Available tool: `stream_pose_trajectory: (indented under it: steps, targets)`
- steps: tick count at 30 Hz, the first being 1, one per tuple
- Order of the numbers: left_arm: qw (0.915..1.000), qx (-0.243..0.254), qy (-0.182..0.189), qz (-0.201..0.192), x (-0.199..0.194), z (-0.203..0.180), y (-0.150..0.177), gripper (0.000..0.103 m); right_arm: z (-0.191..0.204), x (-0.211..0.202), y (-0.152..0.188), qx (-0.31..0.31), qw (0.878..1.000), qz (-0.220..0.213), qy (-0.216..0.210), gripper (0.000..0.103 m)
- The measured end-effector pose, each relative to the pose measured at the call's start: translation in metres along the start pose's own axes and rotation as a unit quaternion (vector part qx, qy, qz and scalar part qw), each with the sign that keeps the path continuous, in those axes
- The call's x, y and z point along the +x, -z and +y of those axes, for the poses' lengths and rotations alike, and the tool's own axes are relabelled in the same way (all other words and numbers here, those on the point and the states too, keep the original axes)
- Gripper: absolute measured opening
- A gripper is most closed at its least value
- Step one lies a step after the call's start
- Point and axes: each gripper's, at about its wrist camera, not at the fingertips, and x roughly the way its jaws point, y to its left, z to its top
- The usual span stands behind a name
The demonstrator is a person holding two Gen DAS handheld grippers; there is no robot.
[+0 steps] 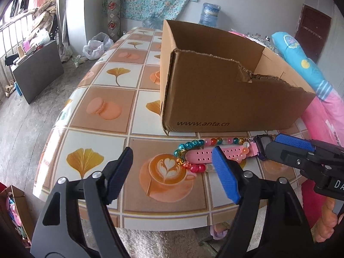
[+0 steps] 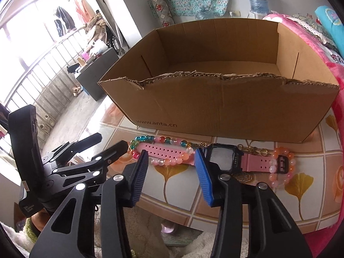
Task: Organize jewelry
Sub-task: 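Grasp the multicolour bead bracelet with the left tool while the right tool reaches the watch face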
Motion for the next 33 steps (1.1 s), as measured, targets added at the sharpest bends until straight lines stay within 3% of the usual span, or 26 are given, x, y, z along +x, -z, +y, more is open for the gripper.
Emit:
stream_pose_trajectory:
  steps: [6, 10, 23, 27, 31, 33]
  targets:
    - [0.9994, 0.008, 0.016, 0.029, 0.021, 0.001, 0.001, 0.044, -0.002, 0.021, -0.004, 0.011, 0.999, 0.036, -0.002, 0.027]
    - [0.9991, 0.019, 0.010, 0.036, 0.029, -0.002, 0.001, 0.040, 0.001, 0.032, -0.005, 0.013, 0.998, 0.053, 0.013, 0.022]
    - [0.9980, 0.048, -0.019, 0.036, 0.031, -0.016, 0.001, 0.035, 0.016, 0.065, -0.020, 0.015, 0.994, 0.083, 0.067, 0.022]
    - [0.9974, 0.064, -0.013, 0.030, 0.030, -0.024, 0.004, 0.016, 0.021, 0.074, -0.021, 0.009, 0.994, 0.081, 0.071, 0.022]
    - [0.9947, 0.089, -0.049, 0.013, 0.027, -0.033, 0.008, 0.008, 0.023, 0.075, -0.015, 0.002, 0.995, 0.070, 0.074, 0.013]
    - [0.9962, 0.078, -0.039, 0.012, 0.025, -0.029, 0.009, 0.008, 0.020, 0.074, -0.016, 0.010, 0.996, 0.068, 0.062, 0.011]
